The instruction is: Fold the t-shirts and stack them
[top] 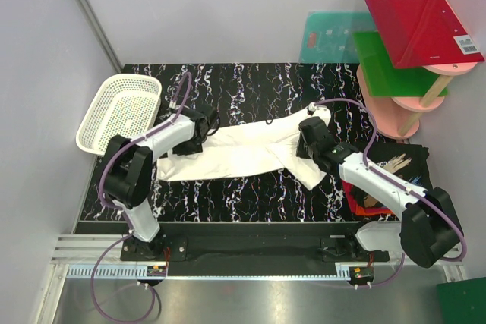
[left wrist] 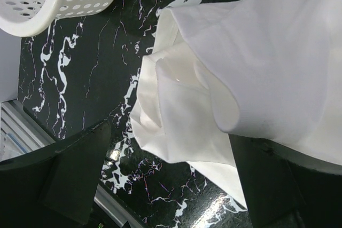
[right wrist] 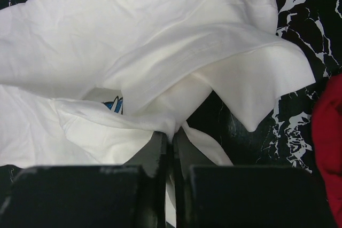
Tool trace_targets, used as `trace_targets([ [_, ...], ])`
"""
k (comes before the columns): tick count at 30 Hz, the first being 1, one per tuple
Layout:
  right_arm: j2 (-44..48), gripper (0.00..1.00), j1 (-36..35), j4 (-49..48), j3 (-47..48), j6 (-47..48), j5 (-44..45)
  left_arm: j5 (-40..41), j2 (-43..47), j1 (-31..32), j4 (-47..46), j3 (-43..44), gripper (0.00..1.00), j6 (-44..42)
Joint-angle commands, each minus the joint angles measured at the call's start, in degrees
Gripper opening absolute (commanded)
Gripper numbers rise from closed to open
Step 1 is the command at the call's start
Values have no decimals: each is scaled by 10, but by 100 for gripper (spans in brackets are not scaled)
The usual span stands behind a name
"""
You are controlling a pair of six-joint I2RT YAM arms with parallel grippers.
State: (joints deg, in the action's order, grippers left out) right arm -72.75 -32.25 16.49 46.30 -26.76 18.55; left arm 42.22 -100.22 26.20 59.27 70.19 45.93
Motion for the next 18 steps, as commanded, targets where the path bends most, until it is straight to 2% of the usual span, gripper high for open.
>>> trace_targets([
  [1,2,7,0,-3,3,13,31,6,35,0,-24,-24,99,-3],
  [3,-2,15,0,-1,3,14,22,-5,44,-2,-48,-36,99,-10],
  [9,6,25,0,13,2,17,4,-30,49,-5,-65,-53,99,-10],
  [10,15,60,0,17,1,16,4,-35,59,-5,-77,-72,99,-19],
  [13,38,83,-1,21,-12,12,8,-82,151,-23,-151,-135,99,-47],
  [18,67,83,0,22,-33,7,11,-174,260,-97,-258,-229,99,-93],
])
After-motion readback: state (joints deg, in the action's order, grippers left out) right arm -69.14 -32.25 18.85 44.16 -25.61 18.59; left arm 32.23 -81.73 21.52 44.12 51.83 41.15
